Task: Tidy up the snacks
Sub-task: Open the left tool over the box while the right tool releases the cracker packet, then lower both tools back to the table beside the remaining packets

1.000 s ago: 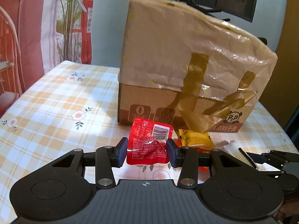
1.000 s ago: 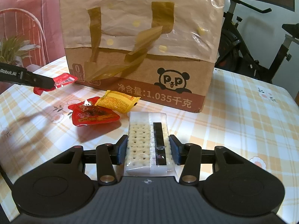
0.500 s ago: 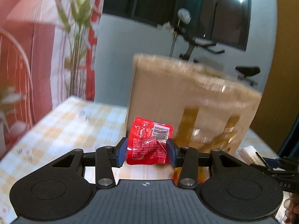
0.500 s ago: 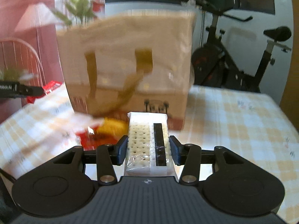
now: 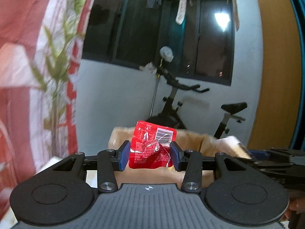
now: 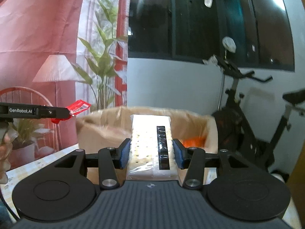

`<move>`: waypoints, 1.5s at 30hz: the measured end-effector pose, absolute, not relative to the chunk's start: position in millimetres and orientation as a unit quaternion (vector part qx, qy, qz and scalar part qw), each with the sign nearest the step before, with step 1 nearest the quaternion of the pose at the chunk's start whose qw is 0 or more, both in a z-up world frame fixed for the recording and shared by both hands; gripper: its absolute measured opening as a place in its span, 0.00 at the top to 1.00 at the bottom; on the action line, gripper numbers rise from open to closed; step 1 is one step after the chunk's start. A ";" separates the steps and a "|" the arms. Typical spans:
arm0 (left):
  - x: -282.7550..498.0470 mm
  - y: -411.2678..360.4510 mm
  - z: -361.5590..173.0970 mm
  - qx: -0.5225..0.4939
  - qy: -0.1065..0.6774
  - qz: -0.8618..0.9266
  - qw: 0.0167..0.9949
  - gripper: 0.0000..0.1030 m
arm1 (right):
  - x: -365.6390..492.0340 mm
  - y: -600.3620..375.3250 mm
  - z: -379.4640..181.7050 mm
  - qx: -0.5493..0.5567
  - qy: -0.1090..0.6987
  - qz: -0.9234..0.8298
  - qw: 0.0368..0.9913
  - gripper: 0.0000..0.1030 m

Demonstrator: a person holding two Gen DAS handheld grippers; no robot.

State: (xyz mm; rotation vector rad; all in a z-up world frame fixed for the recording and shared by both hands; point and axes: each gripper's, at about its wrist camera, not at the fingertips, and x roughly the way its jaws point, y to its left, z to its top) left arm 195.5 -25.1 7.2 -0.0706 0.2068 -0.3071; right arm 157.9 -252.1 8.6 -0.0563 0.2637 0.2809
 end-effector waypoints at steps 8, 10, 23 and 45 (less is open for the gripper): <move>293.9 -59.4 15.3 -0.040 0.156 -0.141 0.977 0.54 | 267.5 -246.7 18.6 -0.011 0.189 0.104 0.976 0.53; 313.0 -68.0 9.6 -0.039 0.176 -0.138 0.974 0.54 | 285.1 -240.9 12.0 -0.022 0.209 0.086 0.974 0.53; 311.2 -44.3 -7.9 -0.008 0.212 -0.175 0.961 0.37 | 288.2 -240.2 -4.8 0.009 0.243 0.079 0.967 0.38; 191.4 3.8 -53.2 -0.062 0.227 -0.193 0.953 0.37 | 141.7 -228.7 -33.6 0.010 0.190 0.119 0.974 0.38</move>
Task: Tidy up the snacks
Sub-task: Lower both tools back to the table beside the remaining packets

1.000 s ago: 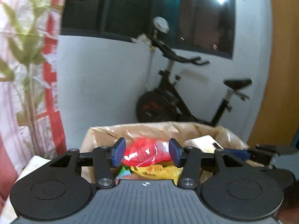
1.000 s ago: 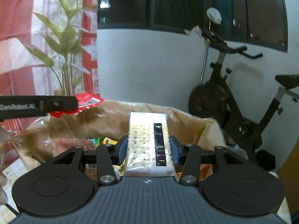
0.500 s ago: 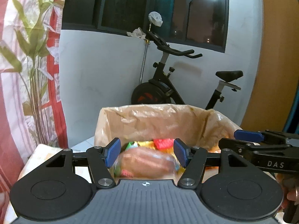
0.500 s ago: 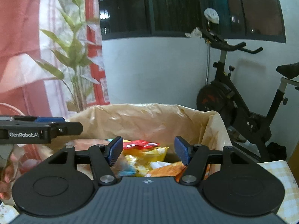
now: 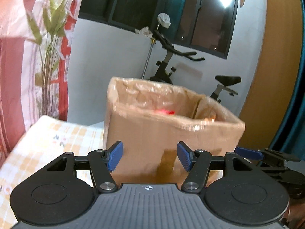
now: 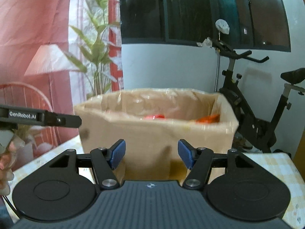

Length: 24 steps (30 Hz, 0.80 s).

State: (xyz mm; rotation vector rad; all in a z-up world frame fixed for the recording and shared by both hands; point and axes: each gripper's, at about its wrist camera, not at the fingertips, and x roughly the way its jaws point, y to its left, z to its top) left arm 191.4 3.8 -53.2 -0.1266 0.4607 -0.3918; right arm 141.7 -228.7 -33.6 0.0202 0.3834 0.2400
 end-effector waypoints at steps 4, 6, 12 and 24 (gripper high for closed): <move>187.6 6.3 -77.9 -0.054 0.255 -0.175 0.950 0.37 | 135.2 -224.4 -54.0 0.004 0.219 0.137 0.966 0.38; 189.5 10.4 -90.3 -0.063 0.275 -0.159 0.946 0.37 | 137.9 -218.5 -66.3 -0.008 0.244 0.144 0.959 0.38; 195.8 24.8 -120.1 -0.094 0.327 -0.121 0.933 0.38 | 152.1 -192.6 -110.8 -0.052 0.311 0.185 0.931 0.38; 192.3 14.6 -144.8 -0.084 0.364 -0.132 0.918 0.38 | 179.4 -208.8 -150.7 -0.067 0.352 0.082 0.930 0.39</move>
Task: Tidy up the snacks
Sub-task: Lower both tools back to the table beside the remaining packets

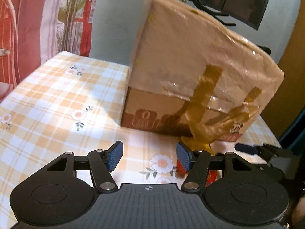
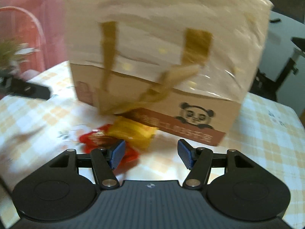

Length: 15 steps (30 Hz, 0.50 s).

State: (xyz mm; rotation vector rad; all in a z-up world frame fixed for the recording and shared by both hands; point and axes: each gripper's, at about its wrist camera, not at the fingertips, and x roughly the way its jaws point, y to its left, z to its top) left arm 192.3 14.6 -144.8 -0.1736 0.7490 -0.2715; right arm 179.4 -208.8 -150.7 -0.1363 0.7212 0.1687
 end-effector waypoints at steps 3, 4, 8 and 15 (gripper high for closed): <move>191.0 12.1 -147.5 -0.078 0.370 -0.134 0.916 0.38 | 187.8 -209.6 -161.6 -0.084 0.362 0.067 0.926 0.39; 190.8 12.5 -148.1 -0.076 0.371 -0.133 0.916 0.38 | 188.5 -208.1 -165.4 -0.088 0.368 0.070 0.923 0.39; 194.6 11.5 -153.3 -0.076 0.384 -0.126 0.911 0.38 | 179.8 -193.4 -168.3 -0.099 0.364 0.100 0.921 0.40; 199.7 -1.0 -163.9 -0.059 0.410 -0.133 0.900 0.38 | 167.7 -179.0 -171.2 -0.100 0.345 0.145 0.922 0.40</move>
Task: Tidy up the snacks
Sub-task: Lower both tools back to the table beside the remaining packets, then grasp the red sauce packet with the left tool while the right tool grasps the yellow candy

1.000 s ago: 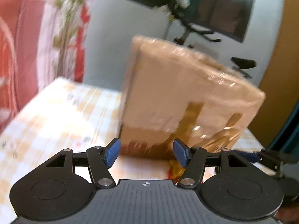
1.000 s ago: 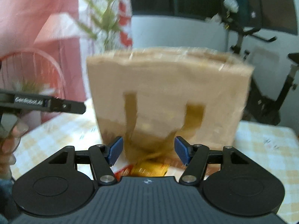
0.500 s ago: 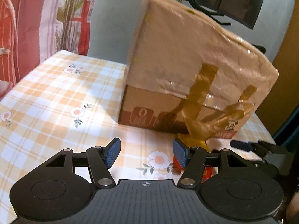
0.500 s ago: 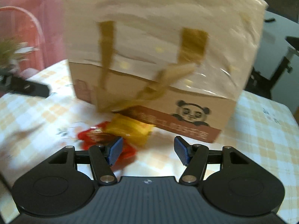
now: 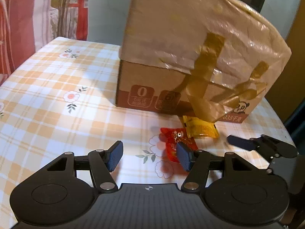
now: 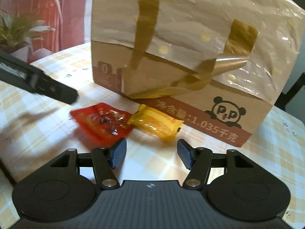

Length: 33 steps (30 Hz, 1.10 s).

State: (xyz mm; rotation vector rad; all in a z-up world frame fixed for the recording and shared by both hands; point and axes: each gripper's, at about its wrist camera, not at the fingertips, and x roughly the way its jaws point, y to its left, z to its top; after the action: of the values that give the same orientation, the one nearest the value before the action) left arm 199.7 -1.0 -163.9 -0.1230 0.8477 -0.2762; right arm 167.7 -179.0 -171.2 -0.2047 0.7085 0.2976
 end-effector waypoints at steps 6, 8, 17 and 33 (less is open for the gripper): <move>212.2 -15.6 -165.6 -0.058 0.413 -0.142 0.898 0.38 | 161.1 -211.3 -169.5 -0.024 0.317 0.074 0.945 0.40; 217.1 -27.1 -167.2 -0.046 0.412 -0.147 0.898 0.38 | 161.8 -217.2 -169.3 -0.012 0.323 0.067 0.944 0.40; 220.5 -69.1 -187.5 0.030 0.405 -0.155 0.901 0.45 | 154.8 -229.4 -166.6 0.002 0.311 0.070 0.948 0.40; 188.4 -29.4 -171.9 0.013 0.356 -0.156 0.921 0.85 | 161.2 -232.8 -170.8 0.015 0.336 0.078 0.939 0.40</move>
State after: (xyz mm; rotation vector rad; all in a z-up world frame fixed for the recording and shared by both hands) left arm 188.4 -29.4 -171.9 0.0268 0.7310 -0.3212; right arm 161.2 -232.8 -170.8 0.0303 0.6857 0.1583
